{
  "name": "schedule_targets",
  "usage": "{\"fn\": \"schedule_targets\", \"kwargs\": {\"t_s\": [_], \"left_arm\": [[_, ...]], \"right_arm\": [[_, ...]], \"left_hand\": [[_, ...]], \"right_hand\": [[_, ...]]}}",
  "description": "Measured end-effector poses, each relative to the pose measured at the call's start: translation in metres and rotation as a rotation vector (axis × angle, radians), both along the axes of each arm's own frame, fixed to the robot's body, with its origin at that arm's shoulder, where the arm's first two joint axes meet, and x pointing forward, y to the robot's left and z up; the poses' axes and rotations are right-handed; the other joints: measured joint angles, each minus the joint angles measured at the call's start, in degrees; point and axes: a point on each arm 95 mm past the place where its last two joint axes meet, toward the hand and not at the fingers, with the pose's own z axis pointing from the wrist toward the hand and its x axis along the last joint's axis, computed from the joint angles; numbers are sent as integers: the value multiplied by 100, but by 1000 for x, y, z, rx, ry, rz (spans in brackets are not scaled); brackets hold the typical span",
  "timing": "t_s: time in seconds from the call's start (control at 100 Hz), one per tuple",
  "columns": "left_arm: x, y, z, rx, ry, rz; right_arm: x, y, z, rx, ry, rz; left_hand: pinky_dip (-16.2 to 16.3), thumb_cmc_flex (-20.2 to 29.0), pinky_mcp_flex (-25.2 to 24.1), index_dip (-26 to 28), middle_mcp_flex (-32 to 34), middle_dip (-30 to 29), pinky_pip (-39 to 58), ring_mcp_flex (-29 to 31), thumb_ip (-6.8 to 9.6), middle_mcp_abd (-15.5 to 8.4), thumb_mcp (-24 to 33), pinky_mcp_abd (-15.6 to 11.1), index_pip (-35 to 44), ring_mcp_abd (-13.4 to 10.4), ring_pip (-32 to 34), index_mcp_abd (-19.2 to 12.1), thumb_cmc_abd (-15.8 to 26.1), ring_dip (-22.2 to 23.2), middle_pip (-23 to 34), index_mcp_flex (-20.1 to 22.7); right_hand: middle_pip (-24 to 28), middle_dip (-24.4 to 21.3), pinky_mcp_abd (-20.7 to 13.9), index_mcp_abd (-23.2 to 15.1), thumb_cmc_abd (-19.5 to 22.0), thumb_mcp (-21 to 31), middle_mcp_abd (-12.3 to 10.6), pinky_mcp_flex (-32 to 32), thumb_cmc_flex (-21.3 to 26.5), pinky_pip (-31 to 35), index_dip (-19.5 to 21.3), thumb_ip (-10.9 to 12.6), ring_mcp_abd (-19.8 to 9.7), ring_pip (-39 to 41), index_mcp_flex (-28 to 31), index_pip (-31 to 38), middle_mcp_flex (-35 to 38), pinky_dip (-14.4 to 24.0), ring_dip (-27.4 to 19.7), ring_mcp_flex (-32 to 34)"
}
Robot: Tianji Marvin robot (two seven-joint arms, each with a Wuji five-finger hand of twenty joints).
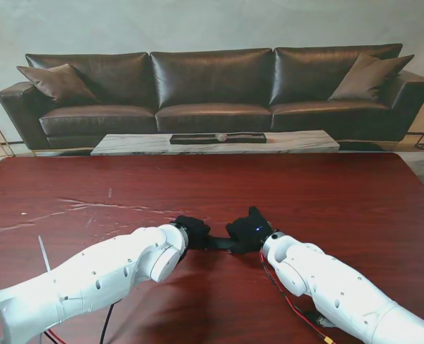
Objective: Install the batteries into the remote control and close the cover
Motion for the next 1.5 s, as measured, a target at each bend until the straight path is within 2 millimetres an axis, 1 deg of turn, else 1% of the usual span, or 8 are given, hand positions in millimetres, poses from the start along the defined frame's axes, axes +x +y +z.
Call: {"fn": "schedule_targets", "kwargs": {"t_s": [0.07,0.29,0.43,0.63,0.8,0.88,1.21,1.5], "left_arm": [[-2,0,0,-1,-6,-3],[-6,5,7,6,-53,-11],[-6,12,17,4,-128,8],[-6,27,22,6,-162,99],[-8,34,19,50,-148,124],[-11,36,16,80,-144,128],[-15,38,11,137,-107,153],[-13,36,7,120,-88,151]], "right_arm": [[0,0,0,0,0,0],[0,0,0,0,1,0],[0,0,0,-1,1,0],[0,0,0,-1,1,0],[0,0,0,-1,1,0],[0,0,0,-1,2,0],[1,0,0,-1,2,0],[1,0,0,-3,0,1]], "left_hand": [[66,-123,-95,-83,-229,-71,-1,-131,0,0,1,14,-333,16,-145,-37,1,-51,-164,79],[195,-398,-518,-264,-855,-290,-189,-770,0,87,4,70,-1173,58,-663,-110,151,-258,-752,-204],[202,-458,-618,-284,-912,-347,-310,-804,0,88,6,75,-1335,79,-727,-54,237,-301,-891,-276],[277,-458,-384,-280,-732,-132,-236,-701,0,97,7,77,-1343,213,-595,163,305,-180,-853,-247],[343,-461,57,-35,-470,357,207,-310,1,97,7,62,-1350,262,38,238,372,222,-259,-237],[344,-681,182,146,-470,516,423,-138,1,97,7,18,-1338,263,301,243,437,420,-47,-142],[410,-878,491,1108,-240,836,1085,108,1,97,-2,-16,-385,263,934,157,718,822,453,-15],[411,-878,631,1254,247,1118,1504,318,2,97,-1,-19,1071,224,1505,-117,815,1098,885,41]], "right_hand": [[0,0,0,0,0,0,0,0,0,0,0,0,0,0,0,0,0,0,0,0],[0,0,0,0,0,0,0,0,0,0,0,0,0,0,0,0,0,0,0,0],[0,0,0,0,0,0,0,0,0,0,0,0,0,0,0,0,0,0,0,0],[0,1,0,0,0,-1,0,0,0,0,0,0,0,0,1,0,0,0,0,0],[0,9,0,0,0,-1,0,0,0,0,0,0,0,0,1,2,0,0,0,0],[0,10,0,0,0,-1,0,0,0,0,0,0,0,0,1,4,0,0,0,0],[6,11,0,0,0,-2,0,0,0,0,0,0,0,3,1,14,0,0,0,0],[7,12,0,0,0,-2,0,0,0,0,0,0,0,1,2,15,0,0,0,0]]}}
